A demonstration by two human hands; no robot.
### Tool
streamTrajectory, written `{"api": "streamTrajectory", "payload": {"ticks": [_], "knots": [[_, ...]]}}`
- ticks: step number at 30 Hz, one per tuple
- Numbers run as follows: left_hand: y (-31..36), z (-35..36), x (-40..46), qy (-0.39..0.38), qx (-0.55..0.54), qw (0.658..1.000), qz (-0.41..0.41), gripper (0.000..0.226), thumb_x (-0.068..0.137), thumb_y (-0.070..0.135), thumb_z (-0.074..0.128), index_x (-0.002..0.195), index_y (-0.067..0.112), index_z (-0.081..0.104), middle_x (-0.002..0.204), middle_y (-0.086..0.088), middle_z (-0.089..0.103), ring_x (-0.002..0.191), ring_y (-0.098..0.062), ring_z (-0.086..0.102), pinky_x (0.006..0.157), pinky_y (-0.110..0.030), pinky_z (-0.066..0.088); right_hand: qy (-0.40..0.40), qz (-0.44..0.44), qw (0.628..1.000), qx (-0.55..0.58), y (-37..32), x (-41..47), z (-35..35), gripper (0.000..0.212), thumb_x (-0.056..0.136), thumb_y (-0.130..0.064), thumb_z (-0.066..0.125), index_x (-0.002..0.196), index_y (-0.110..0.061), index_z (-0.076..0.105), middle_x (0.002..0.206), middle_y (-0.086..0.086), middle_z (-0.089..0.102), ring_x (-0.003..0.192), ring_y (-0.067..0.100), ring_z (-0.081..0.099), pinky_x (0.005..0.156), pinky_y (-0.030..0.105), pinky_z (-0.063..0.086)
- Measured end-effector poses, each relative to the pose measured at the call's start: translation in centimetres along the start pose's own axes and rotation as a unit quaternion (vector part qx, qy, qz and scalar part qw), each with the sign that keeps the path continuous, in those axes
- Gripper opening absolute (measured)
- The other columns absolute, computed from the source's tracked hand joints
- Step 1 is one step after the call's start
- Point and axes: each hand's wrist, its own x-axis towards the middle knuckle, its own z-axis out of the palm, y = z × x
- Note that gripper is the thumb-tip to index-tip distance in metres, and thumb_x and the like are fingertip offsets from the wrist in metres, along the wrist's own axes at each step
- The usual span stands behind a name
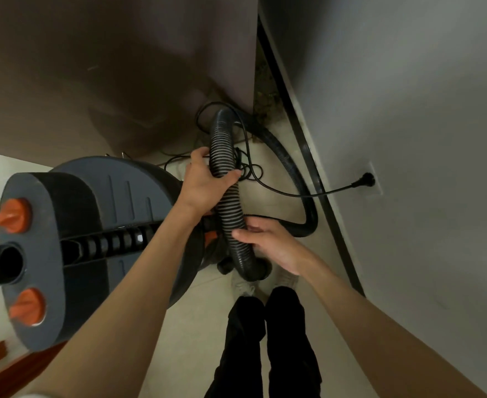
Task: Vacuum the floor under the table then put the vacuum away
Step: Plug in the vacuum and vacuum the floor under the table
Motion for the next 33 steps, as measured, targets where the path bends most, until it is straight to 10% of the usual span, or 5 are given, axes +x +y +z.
{"api": "streamTrajectory", "payload": {"ticks": [7,12,19,33], "knots": [[0.2,3.1,-3.7,-0.087,-0.090,0.992,0.019,0.052,0.096,0.012,0.050,0.144,0.014,0.030,0.104,0.014,0.055,0.109,-0.007,0.052,0.107,-0.032,0.037,0.147,-0.055,0.987,0.033,-2.4,-4.8,-5.2,0.025,0.093,-0.026,0.052,0.116,-0.017,0.059,0.105,0.003,0.066,0.095,0.014,0.063,0.082,0.023,0.051],[1.3,5.8,-5.6,-0.027,-0.065,0.995,0.072,0.048,0.096,0.006,0.047,0.142,0.011,0.033,0.108,0.014,0.047,0.103,-0.004,0.047,0.087,-0.020,0.040,0.234,-0.086,0.951,-0.185,-5.1,-7.9,-7.4,0.029,0.096,-0.036,0.047,0.115,-0.016,0.056,0.093,0.002,0.063,0.083,0.015,0.060,0.082,0.030,0.048],[3.5,10.5,-8.6,-0.137,-0.150,0.979,-0.024,0.038,0.103,0.022,0.032,0.139,0.016,0.039,0.134,-0.002,0.052,0.122,-0.016,0.049,0.103,-0.033,0.039,0.246,-0.066,0.945,-0.204,-7.2,-12.8,-9.8,0.034,0.084,-0.031,0.068,0.109,-0.011,0.057,0.092,0.008,0.062,0.081,0.020,0.059,0.074,0.030,0.050],[0.6,18.3,-21.5,-0.237,-0.088,0.966,0.056,0.070,0.084,0.017,0.068,0.143,0.018,0.031,0.136,0.000,0.046,0.123,-0.011,0.042,0.102,-0.028,0.039,0.245,-0.097,0.962,0.067,-7.3,-20.7,-7.9,0.020,0.089,-0.027,0.063,0.094,-0.008,0.057,0.069,0.005,0.058,0.052,0.015,0.060,0.059,0.029,0.056]]}}
